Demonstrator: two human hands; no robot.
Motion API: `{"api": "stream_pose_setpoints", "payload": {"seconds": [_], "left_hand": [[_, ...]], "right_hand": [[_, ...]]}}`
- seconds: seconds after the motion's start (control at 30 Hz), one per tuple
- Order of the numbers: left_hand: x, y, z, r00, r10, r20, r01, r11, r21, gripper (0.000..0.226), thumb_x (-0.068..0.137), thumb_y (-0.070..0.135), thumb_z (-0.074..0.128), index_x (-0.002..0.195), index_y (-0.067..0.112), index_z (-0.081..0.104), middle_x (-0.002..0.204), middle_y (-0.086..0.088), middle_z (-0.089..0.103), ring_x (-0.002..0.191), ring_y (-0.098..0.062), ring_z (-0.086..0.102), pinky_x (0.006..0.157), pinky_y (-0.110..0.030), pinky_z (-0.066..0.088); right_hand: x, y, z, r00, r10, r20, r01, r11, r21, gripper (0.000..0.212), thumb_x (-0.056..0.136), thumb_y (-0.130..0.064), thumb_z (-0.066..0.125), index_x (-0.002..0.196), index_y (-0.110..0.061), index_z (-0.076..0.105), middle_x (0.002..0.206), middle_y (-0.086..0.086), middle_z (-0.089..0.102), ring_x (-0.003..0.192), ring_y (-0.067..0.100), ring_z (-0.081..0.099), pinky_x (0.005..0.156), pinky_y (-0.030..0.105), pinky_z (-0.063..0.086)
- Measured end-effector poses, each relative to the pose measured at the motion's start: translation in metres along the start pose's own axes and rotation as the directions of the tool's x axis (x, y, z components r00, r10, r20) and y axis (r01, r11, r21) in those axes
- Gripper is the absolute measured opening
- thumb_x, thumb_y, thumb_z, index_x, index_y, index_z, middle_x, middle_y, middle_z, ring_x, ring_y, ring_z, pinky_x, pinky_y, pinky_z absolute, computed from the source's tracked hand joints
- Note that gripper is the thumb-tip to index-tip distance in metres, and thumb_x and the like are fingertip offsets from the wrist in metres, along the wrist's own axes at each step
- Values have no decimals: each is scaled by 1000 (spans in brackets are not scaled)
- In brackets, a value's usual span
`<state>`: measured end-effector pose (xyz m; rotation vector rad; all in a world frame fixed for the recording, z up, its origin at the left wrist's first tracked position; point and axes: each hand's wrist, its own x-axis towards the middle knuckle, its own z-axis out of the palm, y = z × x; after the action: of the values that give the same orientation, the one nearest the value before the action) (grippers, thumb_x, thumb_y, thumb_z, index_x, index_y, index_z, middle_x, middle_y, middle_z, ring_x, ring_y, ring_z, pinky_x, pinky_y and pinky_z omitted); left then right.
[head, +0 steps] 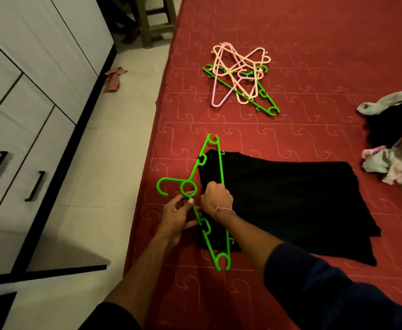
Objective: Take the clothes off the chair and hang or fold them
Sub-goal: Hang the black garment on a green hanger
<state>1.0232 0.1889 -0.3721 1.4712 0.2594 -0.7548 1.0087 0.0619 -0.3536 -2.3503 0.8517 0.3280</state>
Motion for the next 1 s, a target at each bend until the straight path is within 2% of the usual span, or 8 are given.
{"api": "stream_pose_setpoints", "payload": {"seconds": [0.17, 0.23, 0.33, 0.43, 0.6, 0.73, 0.87, 1.0], "left_hand": [[-2, 10, 10, 1000, 5, -1, -5, 1000, 10, 17, 97, 9, 60, 108, 21, 67, 98, -15, 68, 81, -27, 70, 59, -35, 59], [-3, 13, 18, 1000, 13, 14, -13, 1000, 12, 16, 98, 9, 60, 104, 22, 67, 90, -13, 67, 76, -25, 68, 55, -32, 58], [-3, 13, 34, 998, 18, 64, -21, 999, 48, 13, 97, 10, 60, 101, 18, 69, 87, -10, 67, 69, -17, 68, 55, -31, 58], [-1, 9, 53, 998, 17, 64, -21, 997, 71, 16, 97, 11, 61, 108, 16, 71, 88, -6, 70, 73, -14, 67, 56, -31, 58], [-1, 0, 81, 1000, 9, -19, -8, 996, 84, 8, 97, 11, 61, 91, 16, 65, 73, -6, 63, 60, -15, 63, 47, -25, 54], [-1, -3, 103, 998, 32, -62, -28, 997, 70, 13, 98, 11, 59, 87, 15, 63, 73, -9, 60, 58, -16, 61, 44, -26, 53], [-7, -10, 132, 997, 73, -17, -71, 993, 96, 13, 97, 9, 60, 88, 16, 66, 65, -4, 61, 62, -18, 62, 63, -37, 58], [-6, -22, 157, 988, 156, -3, -152, 967, 205, 9, 98, 12, 61, 93, 10, 69, 72, -9, 63, 65, -20, 62, 64, -41, 56]], "right_hand": [[-5, 17, -18, 994, 105, 29, -108, 940, 325, 28, 99, -14, 49, 122, 0, 55, 117, 21, 61, 105, 38, 62, 82, 35, 48], [-9, 29, -26, 999, 40, 36, -52, 904, 424, 19, 101, -15, 49, 119, -12, 55, 100, 12, 63, 85, 26, 64, 69, 30, 47], [-19, 40, -41, 998, -54, 42, 16, 783, 622, 11, 102, -13, 50, 97, -22, 48, 72, -2, 45, 54, 8, 39, 47, 21, 35], [-29, 50, -64, 994, -92, 64, 5, 608, 794, 9, 104, -14, 48, 98, -21, 50, 77, 0, 41, 60, 11, 37, 51, 26, 34], [-44, 98, -114, 995, -67, 69, -53, 228, 972, 10, 106, -11, 44, 110, -13, 53, 92, 11, 63, 77, 24, 61, 61, 33, 51], [-58, 175, -143, 995, 63, 76, -68, -119, 991, 23, 102, -5, 45, 116, -12, 61, 105, 12, 69, 94, 21, 68, 84, 34, 58], [-49, 249, -132, 803, 565, 191, -279, 72, 957, 29, 97, -13, 49, 120, -10, 67, 112, 12, 70, 100, 31, 67, 85, 40, 55], [-41, 265, -129, 837, 528, 145, -427, 462, 778, 32, 98, -28, 52, 119, -6, 62, 119, 10, 65, 105, 28, 62, 97, 41, 50]]}}
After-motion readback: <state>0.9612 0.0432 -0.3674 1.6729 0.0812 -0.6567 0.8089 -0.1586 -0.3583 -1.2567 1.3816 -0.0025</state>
